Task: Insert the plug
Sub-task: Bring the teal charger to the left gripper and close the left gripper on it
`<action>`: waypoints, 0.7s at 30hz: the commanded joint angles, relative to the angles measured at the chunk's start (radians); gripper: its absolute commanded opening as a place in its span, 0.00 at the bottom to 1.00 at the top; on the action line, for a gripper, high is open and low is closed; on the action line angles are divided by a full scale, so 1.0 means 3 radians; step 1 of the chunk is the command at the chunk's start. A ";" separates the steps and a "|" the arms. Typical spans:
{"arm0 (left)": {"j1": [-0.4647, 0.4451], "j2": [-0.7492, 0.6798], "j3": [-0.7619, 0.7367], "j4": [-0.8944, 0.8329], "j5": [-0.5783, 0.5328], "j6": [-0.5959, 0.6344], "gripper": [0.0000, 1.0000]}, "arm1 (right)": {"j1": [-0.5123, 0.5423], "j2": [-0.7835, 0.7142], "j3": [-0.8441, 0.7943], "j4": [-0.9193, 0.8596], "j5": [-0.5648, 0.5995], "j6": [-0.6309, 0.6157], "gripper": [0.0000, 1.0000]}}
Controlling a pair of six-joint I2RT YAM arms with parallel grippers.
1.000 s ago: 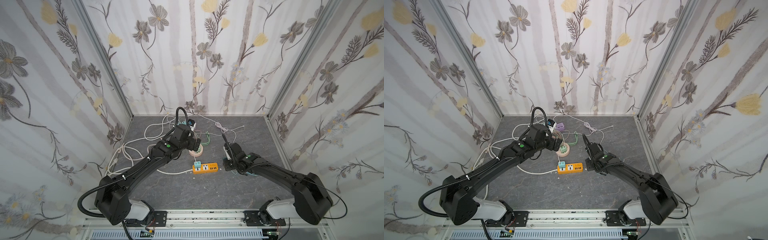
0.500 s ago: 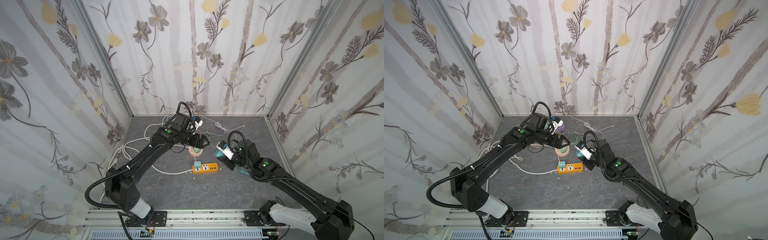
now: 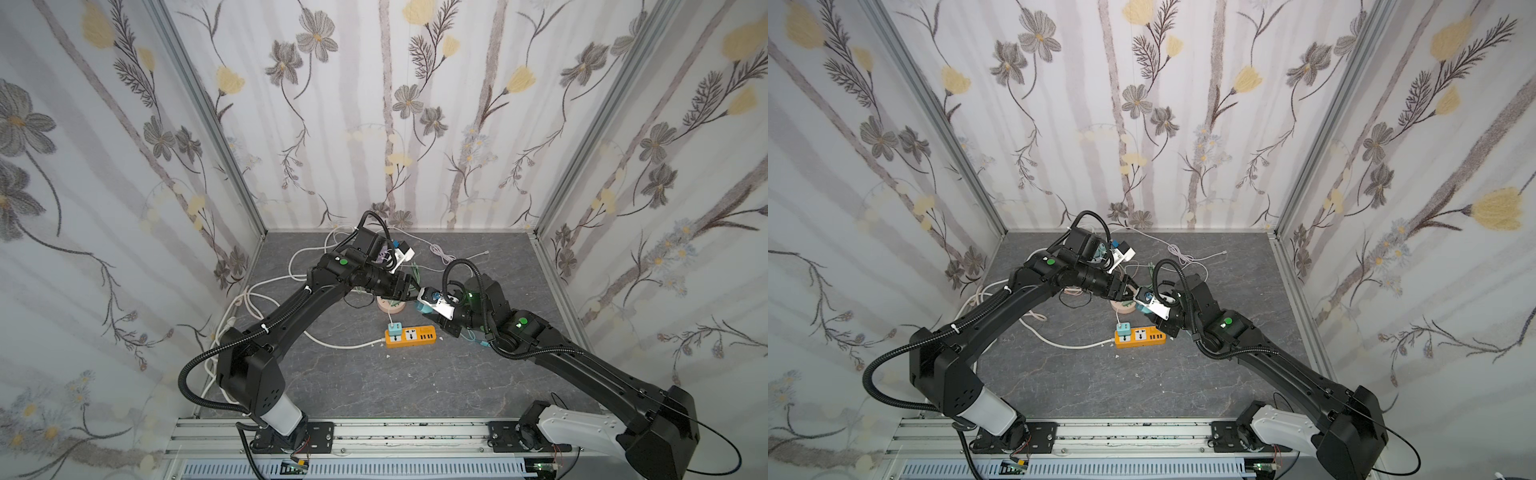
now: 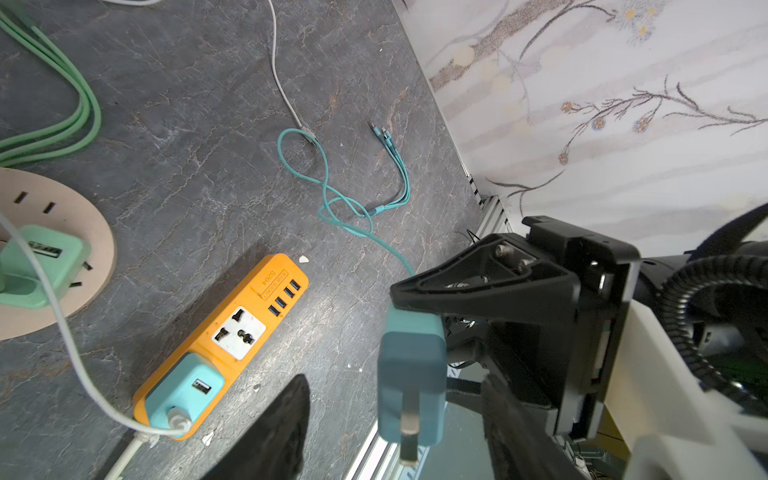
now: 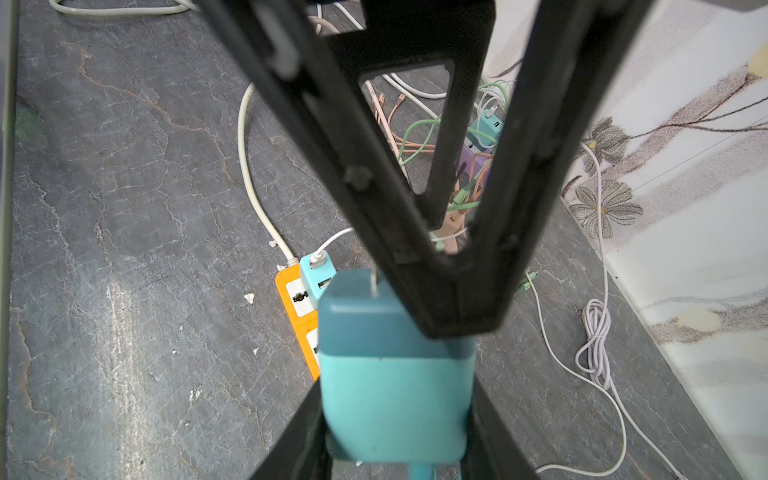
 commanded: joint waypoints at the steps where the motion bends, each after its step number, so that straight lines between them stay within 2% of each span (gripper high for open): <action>1: 0.0002 0.0024 -0.0026 0.0034 0.0153 -0.0048 0.55 | 0.0026 0.0022 0.0037 0.0263 0.0053 -0.0068 0.23; 5: 0.0002 0.0053 -0.0033 0.0086 0.0244 -0.0079 0.47 | 0.0051 0.0042 0.0036 0.0292 0.0041 -0.0051 0.23; 8: 0.0002 0.0084 -0.0036 0.0076 0.0264 -0.0077 0.46 | 0.0057 0.0052 0.0035 0.0316 0.0053 -0.0025 0.23; 18: 0.0004 0.0115 -0.0041 0.0108 0.0426 -0.0084 0.27 | 0.0067 0.0084 0.0035 0.0379 0.0062 0.0077 0.22; 21: 0.0002 0.0135 -0.0046 0.0103 0.0474 -0.0084 0.16 | 0.0067 0.0089 0.0034 0.0418 0.0092 0.0127 0.22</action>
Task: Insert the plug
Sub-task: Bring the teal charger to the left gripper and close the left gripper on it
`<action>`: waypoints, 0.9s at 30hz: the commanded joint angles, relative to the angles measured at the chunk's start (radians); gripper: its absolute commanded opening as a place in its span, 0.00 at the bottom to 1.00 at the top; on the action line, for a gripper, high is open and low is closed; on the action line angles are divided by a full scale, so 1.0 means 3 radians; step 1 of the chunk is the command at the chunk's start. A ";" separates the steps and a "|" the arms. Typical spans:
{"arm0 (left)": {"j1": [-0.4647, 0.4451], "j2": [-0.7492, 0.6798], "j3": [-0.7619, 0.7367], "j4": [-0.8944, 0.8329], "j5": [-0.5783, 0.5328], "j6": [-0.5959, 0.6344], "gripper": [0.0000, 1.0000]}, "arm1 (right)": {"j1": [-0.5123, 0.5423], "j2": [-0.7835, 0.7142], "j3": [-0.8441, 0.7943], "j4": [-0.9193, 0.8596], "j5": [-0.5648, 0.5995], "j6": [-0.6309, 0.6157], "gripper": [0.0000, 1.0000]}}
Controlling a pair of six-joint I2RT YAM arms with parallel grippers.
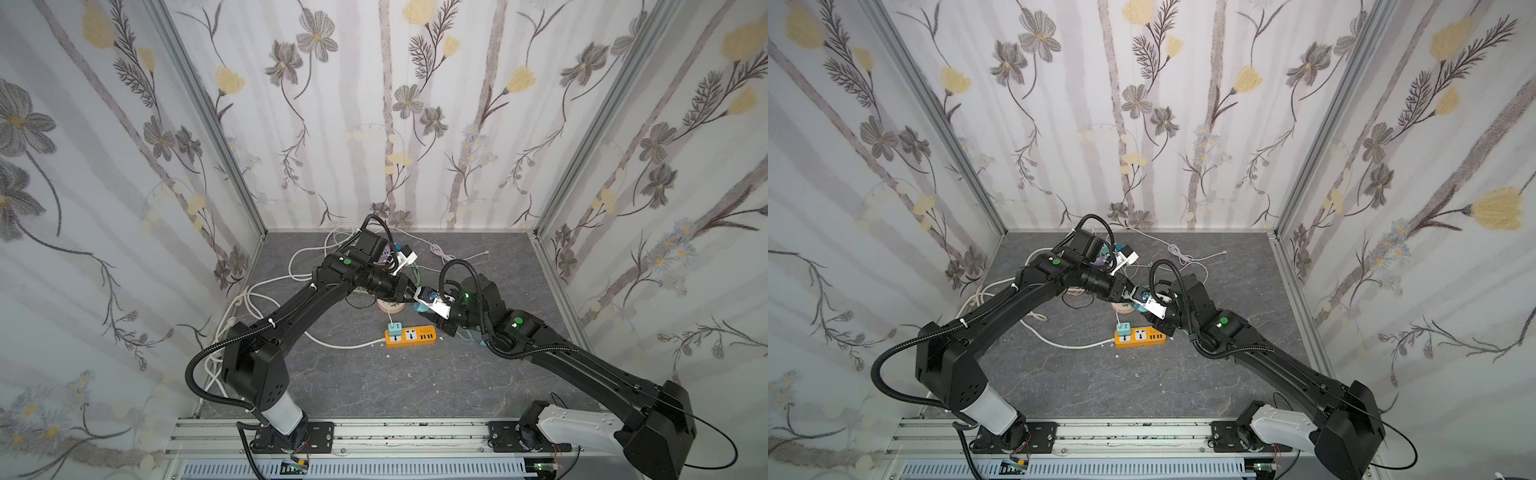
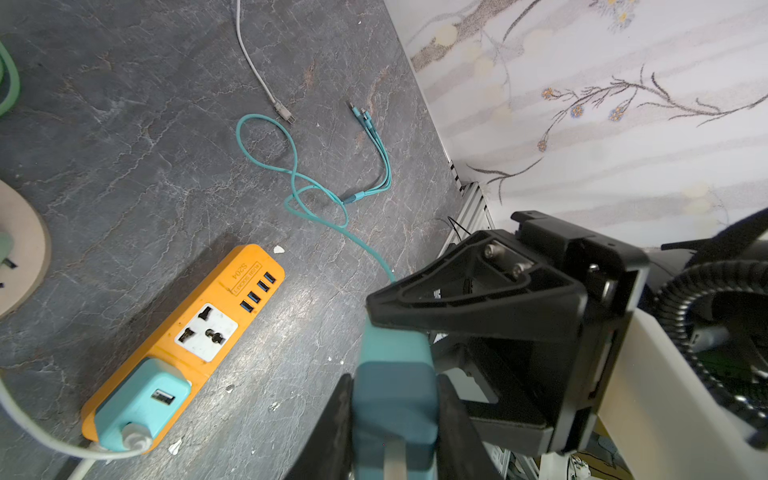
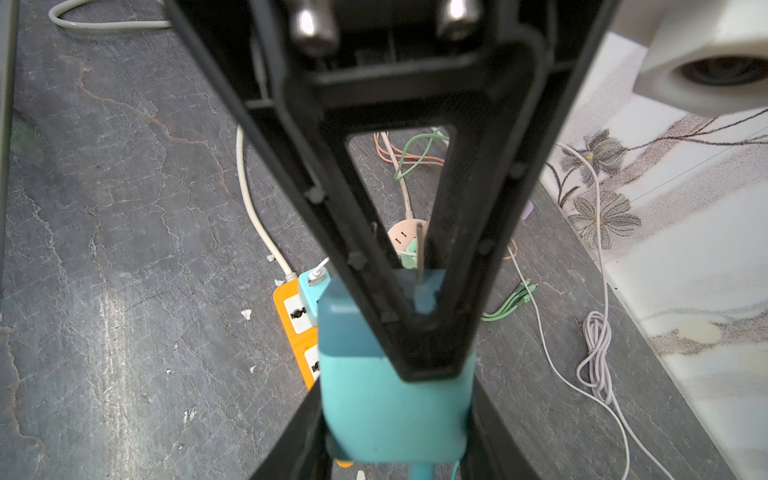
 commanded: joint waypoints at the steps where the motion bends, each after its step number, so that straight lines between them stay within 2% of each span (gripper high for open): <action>1: -0.0006 0.0028 -0.0007 0.0042 0.0197 -0.0054 0.11 | 0.0004 0.0028 0.0033 0.0285 0.0047 0.0066 0.22; 3: -0.0005 0.0042 0.0007 0.0051 0.0194 -0.0054 0.00 | 0.0004 0.0048 0.0153 0.0298 0.0057 0.0102 0.24; 5: -0.0001 0.0022 0.0024 0.0075 0.0072 -0.0063 0.00 | -0.0001 0.0061 0.0176 0.0299 0.0068 0.0169 0.35; 6: -0.0002 -0.0004 0.0024 0.0109 -0.0065 -0.0072 0.00 | -0.0012 0.0062 0.0182 0.0294 0.0082 0.0221 0.49; 7: -0.0002 -0.0037 0.0013 0.0166 -0.0225 -0.0085 0.00 | -0.0033 0.0057 0.0182 0.0285 0.0088 0.0272 0.59; 8: -0.0002 -0.0097 -0.0021 0.0280 -0.0401 -0.0109 0.00 | -0.0068 0.0033 0.0168 0.0288 0.0118 0.0379 0.67; 9: 0.0004 -0.0158 -0.0037 0.0453 -0.0544 -0.0152 0.00 | -0.0132 -0.0009 0.0140 0.0304 0.0111 0.0534 0.71; 10: 0.0006 -0.0229 -0.0170 0.0643 -0.0666 -0.0219 0.00 | -0.0208 -0.0073 0.0102 0.0295 -0.0015 0.0652 0.87; 11: 0.0011 -0.0301 -0.0242 0.0892 -0.0785 -0.0329 0.00 | -0.0295 -0.0178 -0.0027 0.0369 -0.0125 0.0837 0.99; 13: 0.0013 -0.0365 -0.0299 0.1221 -0.0889 -0.0486 0.00 | -0.0447 -0.0421 -0.0256 0.0644 -0.0154 0.1297 0.99; 16: 0.0014 -0.0356 -0.0187 0.1418 -0.0945 -0.0673 0.00 | -0.0646 -0.0731 -0.0445 0.0895 0.0001 0.2203 0.99; 19: 0.0033 -0.0340 -0.0124 0.1673 -0.0821 -0.0877 0.00 | -0.0859 -0.0814 -0.0329 0.0726 -0.0339 0.3076 0.99; 21: 0.0063 -0.0299 -0.0083 0.1757 -0.0704 -0.0965 0.00 | -0.0953 -0.0729 -0.0171 0.0667 -0.0809 0.3311 0.99; 24: 0.0095 -0.0246 0.0102 0.1974 -0.0592 -0.1183 0.00 | -0.0970 -0.0577 -0.0032 0.0824 -0.1048 0.3786 0.99; 27: 0.0100 -0.0186 0.0172 0.2233 -0.0487 -0.1475 0.00 | -0.0971 -0.0357 0.0205 0.1029 -0.1259 0.4124 0.93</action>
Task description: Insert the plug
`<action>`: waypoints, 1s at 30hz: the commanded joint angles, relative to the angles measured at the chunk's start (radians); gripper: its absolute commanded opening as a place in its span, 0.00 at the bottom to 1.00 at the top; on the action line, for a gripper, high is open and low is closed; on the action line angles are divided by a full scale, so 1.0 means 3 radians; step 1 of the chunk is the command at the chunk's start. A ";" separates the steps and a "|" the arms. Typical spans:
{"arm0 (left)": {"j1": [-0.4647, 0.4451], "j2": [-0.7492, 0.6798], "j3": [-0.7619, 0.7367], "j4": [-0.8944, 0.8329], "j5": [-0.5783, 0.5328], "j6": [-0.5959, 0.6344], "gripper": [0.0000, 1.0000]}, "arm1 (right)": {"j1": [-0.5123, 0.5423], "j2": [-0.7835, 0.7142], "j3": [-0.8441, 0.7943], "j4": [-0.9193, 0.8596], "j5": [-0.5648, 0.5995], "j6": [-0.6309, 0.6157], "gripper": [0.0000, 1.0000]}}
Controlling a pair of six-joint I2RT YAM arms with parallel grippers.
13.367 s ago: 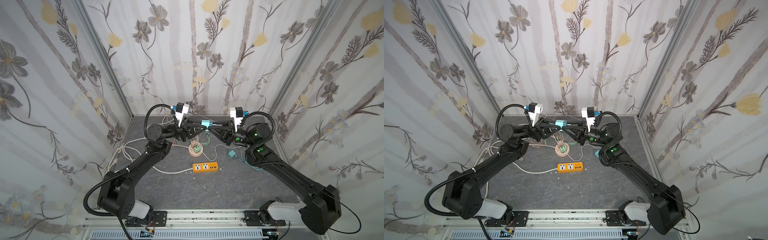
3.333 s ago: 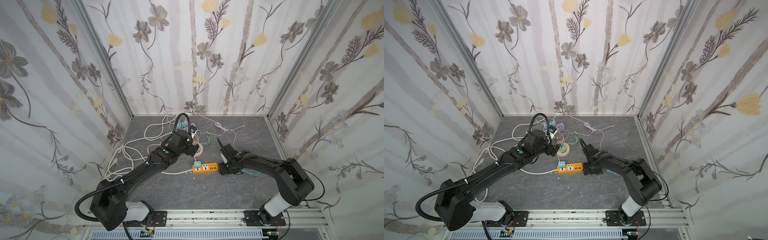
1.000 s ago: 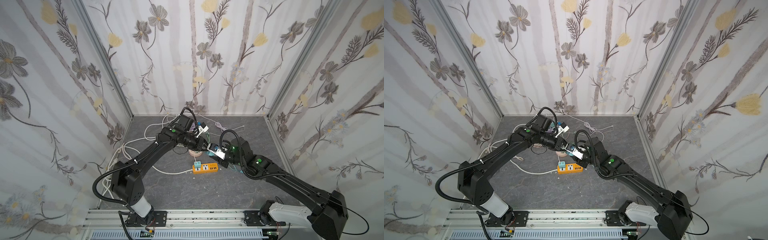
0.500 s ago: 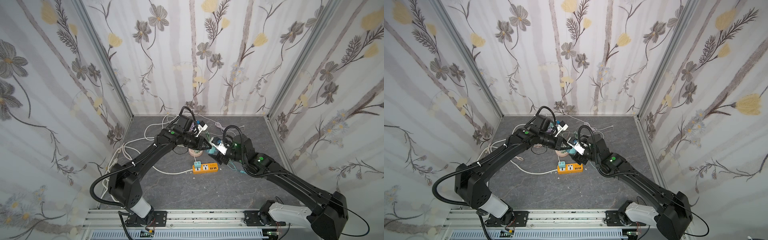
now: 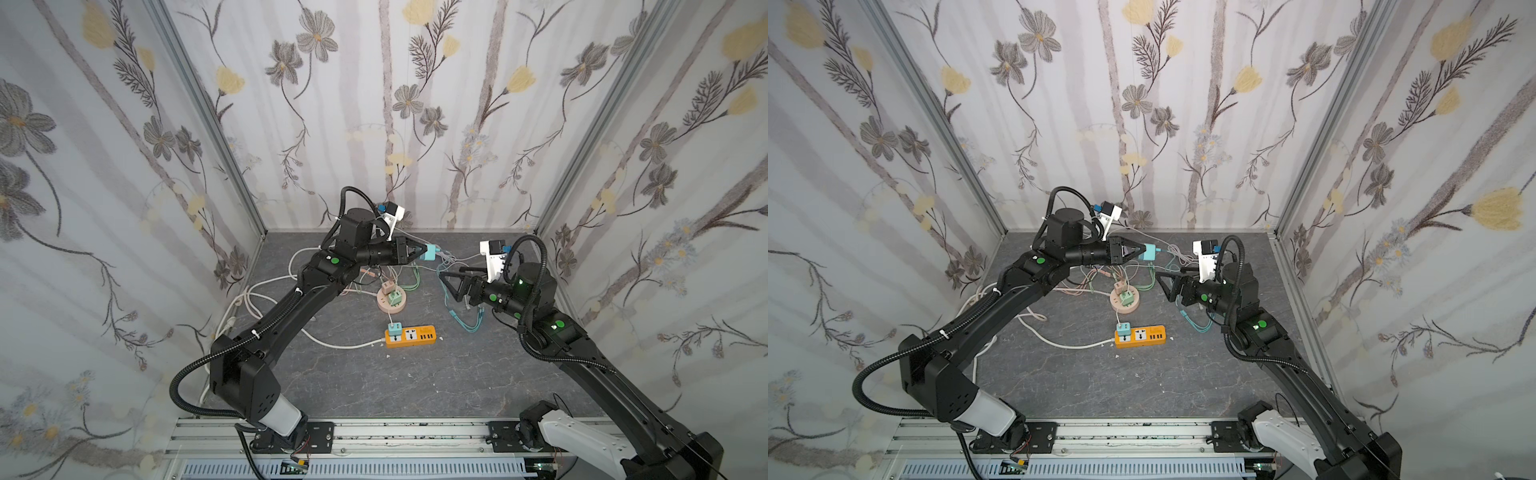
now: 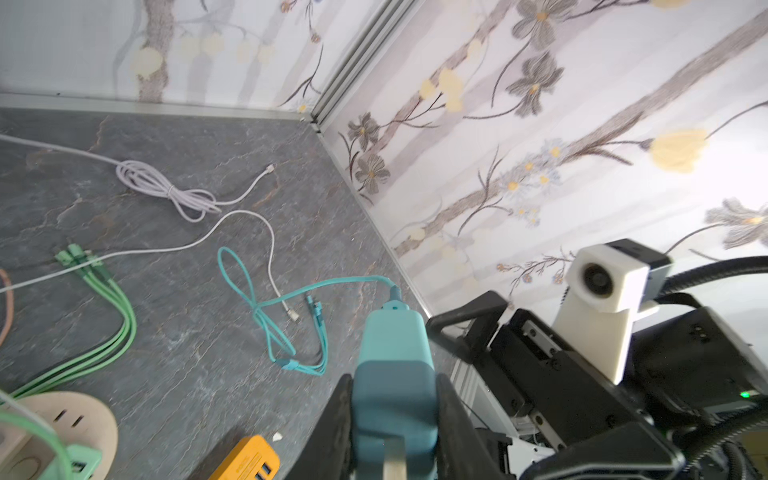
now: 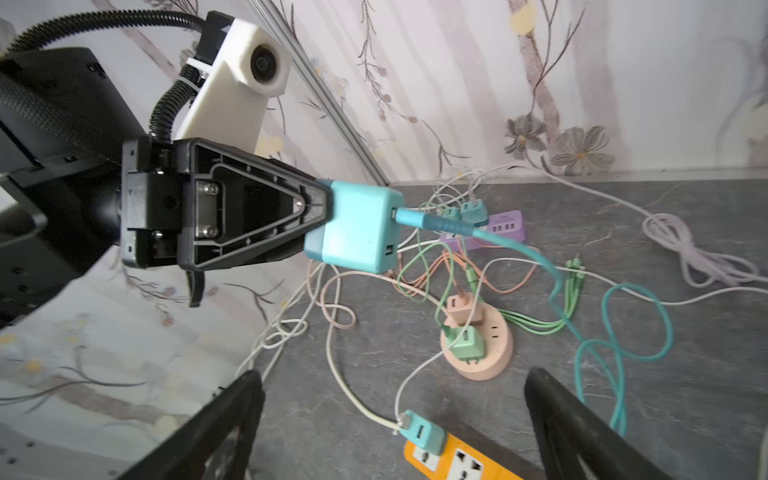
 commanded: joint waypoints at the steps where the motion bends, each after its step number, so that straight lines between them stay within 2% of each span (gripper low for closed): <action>1: 0.0000 0.0046 0.0052 0.0542 0.0188 -0.0454 0.00 | -0.0004 0.0169 0.0217 0.0303 -0.0322 0.0738 0.93; 4: 0.0005 0.0037 0.0018 0.0705 0.0258 -0.0587 0.00 | -0.0063 0.0286 0.0270 0.0361 -0.0249 0.0976 0.90; 8: 0.0020 0.0067 0.0048 0.0679 0.0489 -0.0587 0.00 | -0.0220 0.0571 0.0395 0.0726 -0.0771 0.1245 0.82; 11: 0.0035 0.0120 0.0089 0.0623 0.0681 -0.0607 0.00 | -0.0248 0.0737 0.0644 0.0436 -0.0994 0.1070 0.72; 17: 0.0036 0.0195 0.0144 0.0534 0.0909 -0.0554 0.00 | -0.0321 0.0869 0.0874 0.0452 -0.1522 0.0948 0.61; 21: 0.0036 0.0199 0.0144 0.0567 0.1036 -0.0538 0.00 | -0.0428 0.0966 0.1042 0.0202 -0.1905 0.0846 0.48; 24: 0.0041 0.0201 0.0172 0.0456 0.1119 -0.0449 0.00 | -0.0474 0.0935 0.1134 -0.0194 -0.1932 0.0552 0.46; 30: 0.0041 0.0210 0.0169 0.0460 0.1240 -0.0439 0.00 | -0.0532 0.0930 0.1125 -0.0080 -0.2042 0.0648 0.44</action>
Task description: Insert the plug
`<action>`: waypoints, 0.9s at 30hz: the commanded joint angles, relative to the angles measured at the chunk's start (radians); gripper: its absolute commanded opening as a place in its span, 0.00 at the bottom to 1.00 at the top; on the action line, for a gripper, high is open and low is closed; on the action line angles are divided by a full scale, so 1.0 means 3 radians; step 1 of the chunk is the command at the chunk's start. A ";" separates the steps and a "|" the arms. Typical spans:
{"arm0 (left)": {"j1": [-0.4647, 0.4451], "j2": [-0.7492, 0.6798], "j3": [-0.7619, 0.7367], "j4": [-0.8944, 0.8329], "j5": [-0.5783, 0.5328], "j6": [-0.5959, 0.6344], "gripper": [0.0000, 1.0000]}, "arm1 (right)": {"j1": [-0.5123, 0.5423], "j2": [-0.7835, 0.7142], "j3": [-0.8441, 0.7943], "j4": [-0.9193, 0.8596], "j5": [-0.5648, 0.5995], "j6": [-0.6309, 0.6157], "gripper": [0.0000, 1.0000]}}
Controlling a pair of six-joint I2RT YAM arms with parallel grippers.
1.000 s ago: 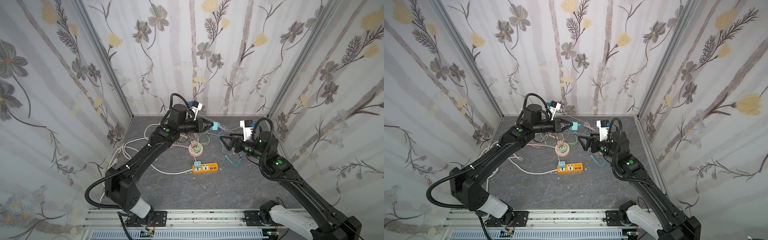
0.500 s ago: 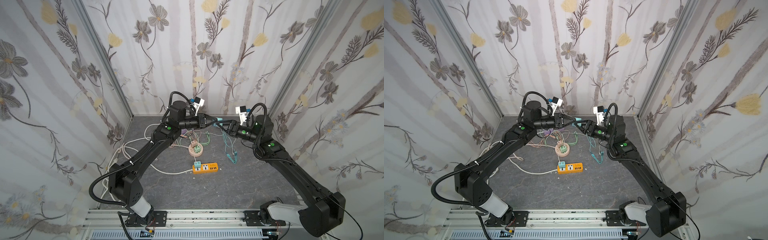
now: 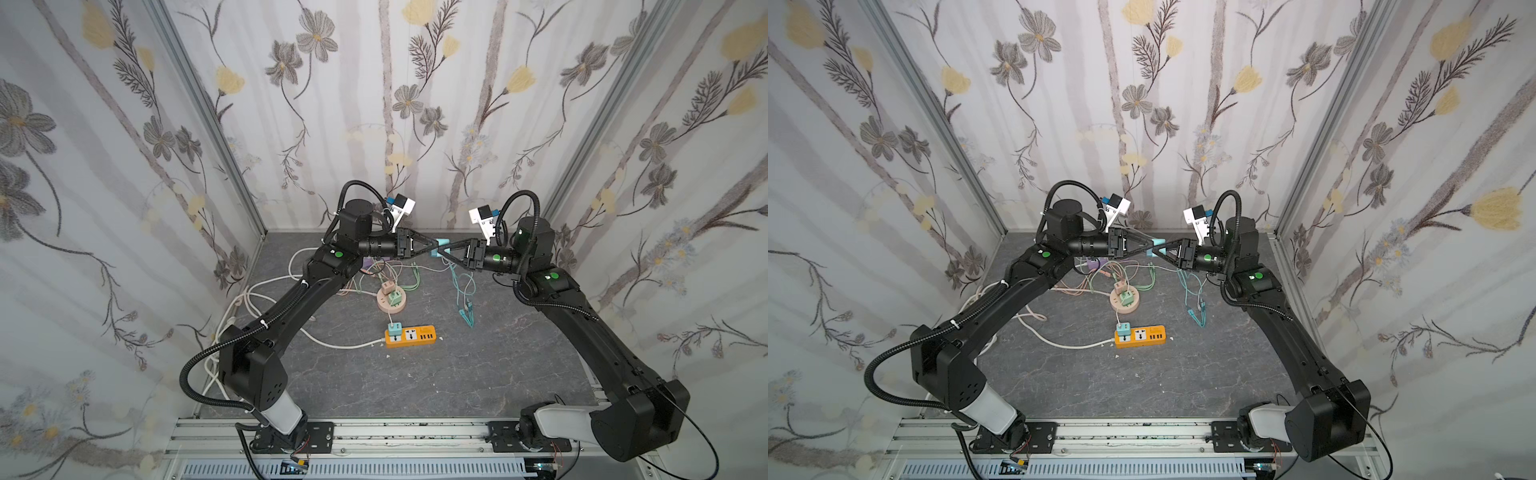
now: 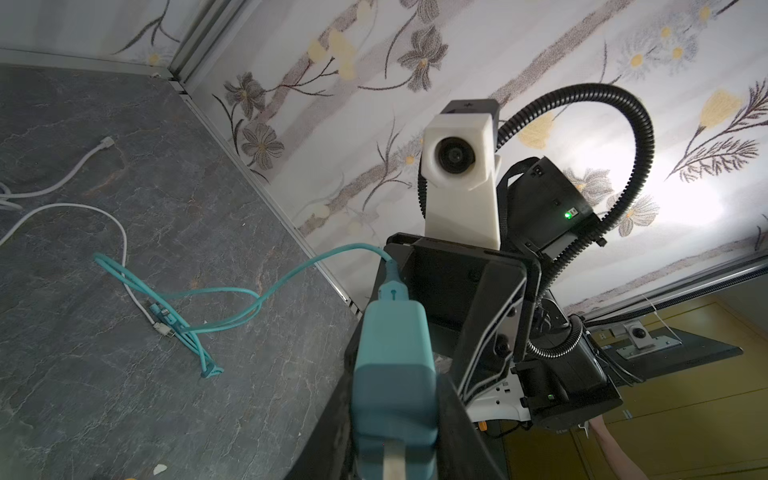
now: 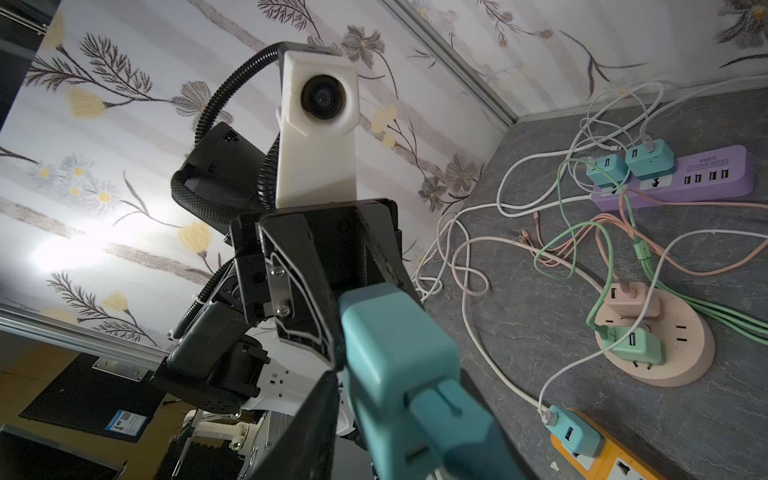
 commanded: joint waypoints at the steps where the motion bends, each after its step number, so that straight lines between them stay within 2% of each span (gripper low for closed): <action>1: -0.0005 0.0006 0.0019 -0.0013 0.0208 0.0048 0.00 | 0.0001 0.0010 0.0037 0.0140 -0.0186 -0.0007 0.44; 6: -0.0005 -0.0046 -0.0017 0.0054 0.0265 0.0038 0.00 | -0.0014 0.0030 0.0042 0.0175 -0.0188 0.0018 0.53; 12: -0.0005 -0.0048 -0.0058 0.0194 0.0356 -0.0074 0.00 | -0.0014 0.0045 0.0032 0.0145 -0.0266 -0.0092 0.51; 14: -0.0005 -0.0046 -0.0081 0.0332 0.0403 -0.0168 0.00 | -0.0016 0.0070 0.0032 0.0040 -0.0290 -0.0200 0.60; 16: -0.0005 -0.0056 -0.0104 0.0439 0.0431 -0.0236 0.00 | -0.0016 0.0100 0.0032 -0.0013 -0.0259 -0.0258 0.62; 20: -0.0005 -0.0080 -0.0154 0.0479 0.0427 -0.0254 0.00 | -0.0021 0.0143 0.0032 0.0035 -0.0273 -0.0285 0.58; 27: 0.0004 -0.0085 -0.0154 0.0223 0.0401 -0.0073 0.00 | -0.0086 0.0098 0.0032 0.0101 -0.0469 -0.0298 0.50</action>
